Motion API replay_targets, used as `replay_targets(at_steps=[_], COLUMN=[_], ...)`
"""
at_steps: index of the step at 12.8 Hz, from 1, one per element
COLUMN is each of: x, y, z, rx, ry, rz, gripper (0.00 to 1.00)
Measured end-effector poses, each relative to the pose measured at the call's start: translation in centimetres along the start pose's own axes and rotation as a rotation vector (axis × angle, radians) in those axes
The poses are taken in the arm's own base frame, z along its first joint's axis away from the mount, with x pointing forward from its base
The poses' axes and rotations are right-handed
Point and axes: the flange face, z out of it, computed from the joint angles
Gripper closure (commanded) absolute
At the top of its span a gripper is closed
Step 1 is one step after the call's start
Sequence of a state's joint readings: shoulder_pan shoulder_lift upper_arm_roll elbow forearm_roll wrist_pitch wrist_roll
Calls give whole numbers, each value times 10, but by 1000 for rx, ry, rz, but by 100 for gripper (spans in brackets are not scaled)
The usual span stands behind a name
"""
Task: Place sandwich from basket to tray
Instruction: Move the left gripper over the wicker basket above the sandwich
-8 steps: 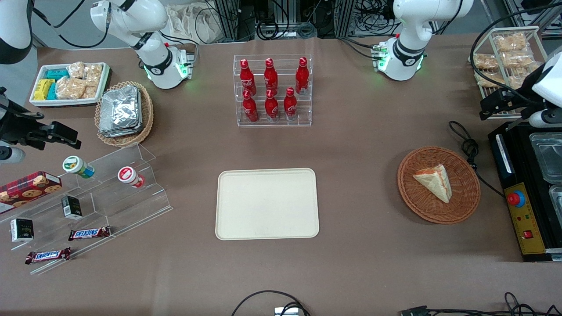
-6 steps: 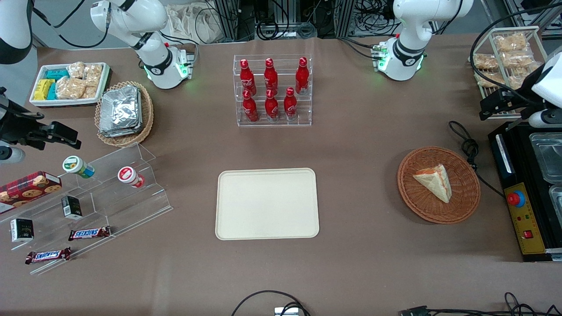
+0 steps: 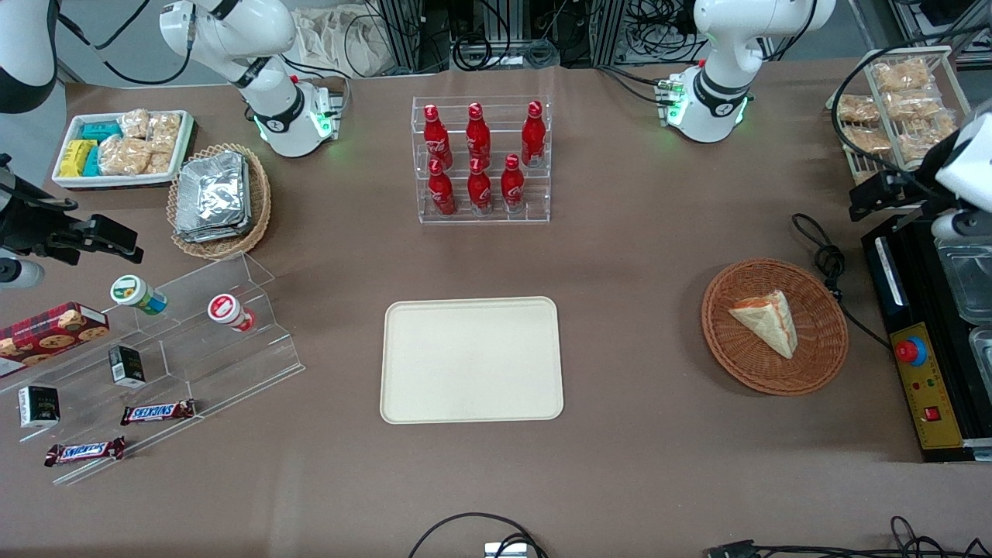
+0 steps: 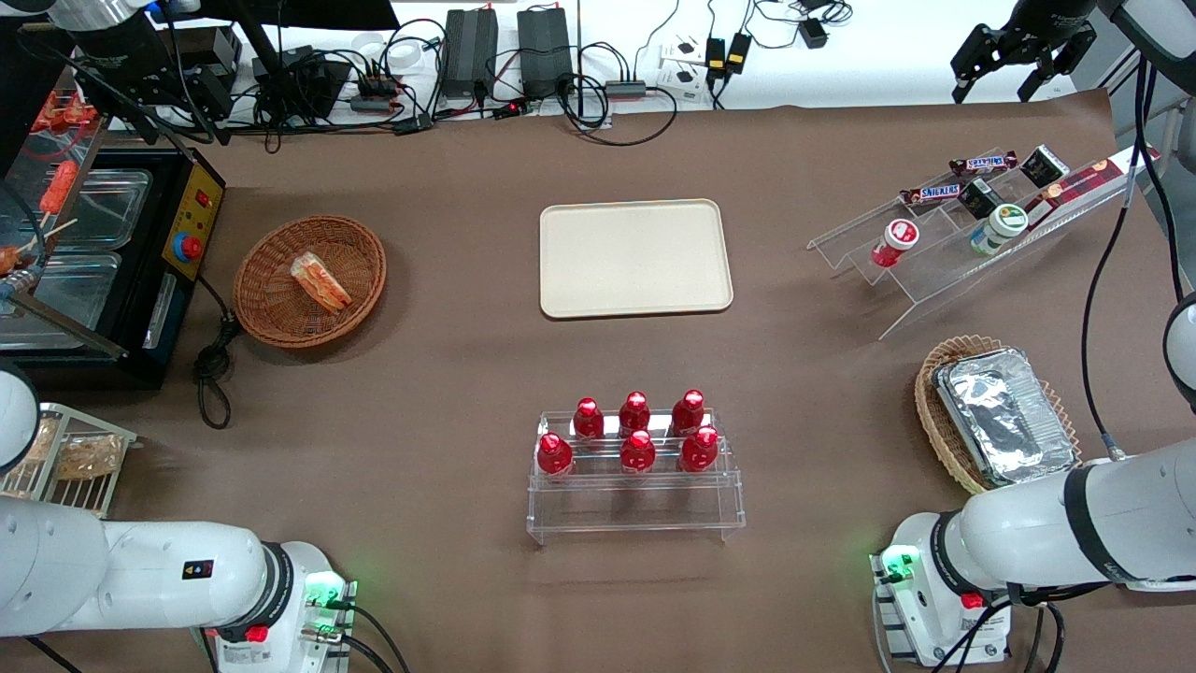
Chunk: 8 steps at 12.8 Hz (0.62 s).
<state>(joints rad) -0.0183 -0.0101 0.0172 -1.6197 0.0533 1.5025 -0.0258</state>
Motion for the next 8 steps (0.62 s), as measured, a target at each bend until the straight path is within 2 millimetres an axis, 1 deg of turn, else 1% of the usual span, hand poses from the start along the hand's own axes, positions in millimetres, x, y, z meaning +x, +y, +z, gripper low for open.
replay_targets(at_steps=[2, 4, 6, 8], x=[13, 19, 20, 19], y=[-12, -25, -24, -22], z=[30, 67, 97, 124], rx=[2, -2, -5, -8], ry=[-9, 2, 19, 25], rz=[-78, -165, -268, -333], gripper=[0, 0, 0, 0])
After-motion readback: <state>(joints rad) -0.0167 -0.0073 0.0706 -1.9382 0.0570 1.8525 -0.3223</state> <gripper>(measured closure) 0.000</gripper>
